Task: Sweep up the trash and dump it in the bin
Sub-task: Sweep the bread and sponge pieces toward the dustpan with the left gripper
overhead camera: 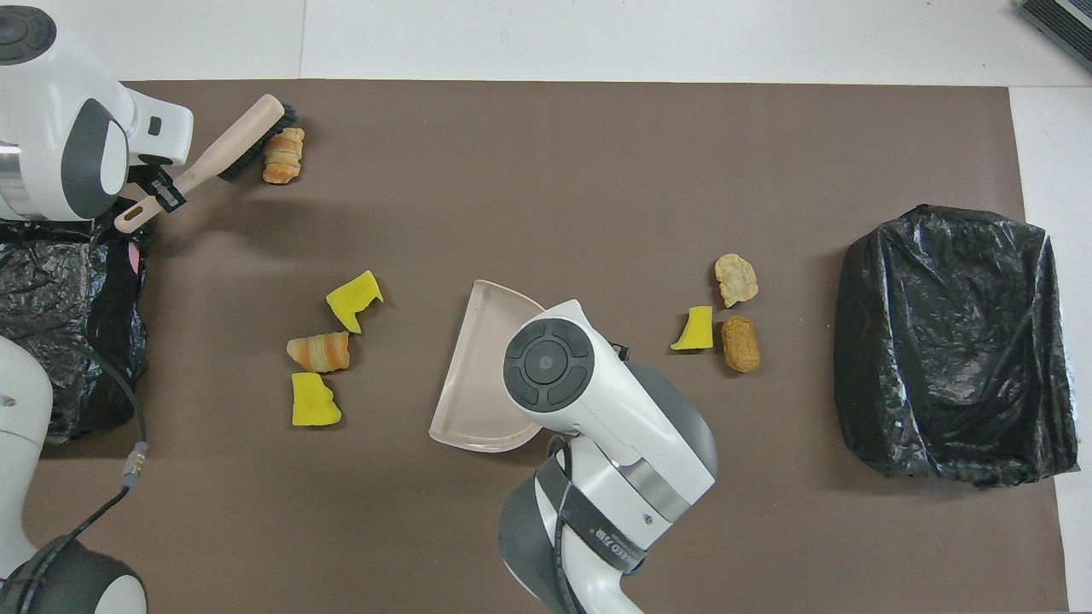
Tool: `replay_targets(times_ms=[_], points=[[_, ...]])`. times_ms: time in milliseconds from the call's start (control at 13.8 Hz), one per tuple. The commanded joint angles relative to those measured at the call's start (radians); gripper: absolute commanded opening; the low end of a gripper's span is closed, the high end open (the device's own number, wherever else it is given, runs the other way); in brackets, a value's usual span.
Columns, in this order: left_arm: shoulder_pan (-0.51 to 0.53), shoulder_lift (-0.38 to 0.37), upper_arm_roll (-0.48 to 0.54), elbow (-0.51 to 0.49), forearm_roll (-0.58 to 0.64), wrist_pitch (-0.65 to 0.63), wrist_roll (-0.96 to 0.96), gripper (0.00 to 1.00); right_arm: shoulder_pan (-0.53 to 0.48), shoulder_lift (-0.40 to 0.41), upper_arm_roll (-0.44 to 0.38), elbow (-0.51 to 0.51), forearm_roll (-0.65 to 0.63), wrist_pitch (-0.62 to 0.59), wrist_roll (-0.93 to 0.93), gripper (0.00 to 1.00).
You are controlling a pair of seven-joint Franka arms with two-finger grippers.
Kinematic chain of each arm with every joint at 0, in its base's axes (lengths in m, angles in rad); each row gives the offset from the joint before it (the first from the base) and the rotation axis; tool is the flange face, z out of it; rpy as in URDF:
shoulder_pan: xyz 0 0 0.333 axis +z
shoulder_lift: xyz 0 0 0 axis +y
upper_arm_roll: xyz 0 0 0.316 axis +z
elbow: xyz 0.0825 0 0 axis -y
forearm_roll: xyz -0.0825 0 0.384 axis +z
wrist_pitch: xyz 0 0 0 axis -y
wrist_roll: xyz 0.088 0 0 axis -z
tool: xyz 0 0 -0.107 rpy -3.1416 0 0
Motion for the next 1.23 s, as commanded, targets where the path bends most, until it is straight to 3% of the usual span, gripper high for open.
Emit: replay_targets(times_ms=[0, 361, 723, 1157], points=[[-0.017, -0.158, -0.006, -0.220, 0.017, 0.000, 0.010, 0.00, -0.004, -0.049, 0.009, -0.048, -0.003, -0.009, 0.012, 0.00], [-0.032, -0.288, -0.041, -0.421, 0.009, -0.046, -0.005, 0.00, 0.015, -0.054, 0.008, -0.053, 0.001, -0.003, 0.017, 0.00], [-0.032, -0.357, -0.110, -0.489, 0.001, -0.193, -0.080, 0.00, 0.013, -0.049, 0.008, -0.055, 0.001, -0.003, 0.009, 0.00], [-0.031, -0.408, -0.164, -0.581, -0.121, -0.194, -0.394, 0.00, 0.016, -0.040, 0.009, -0.071, 0.004, 0.017, -0.083, 0.00]])
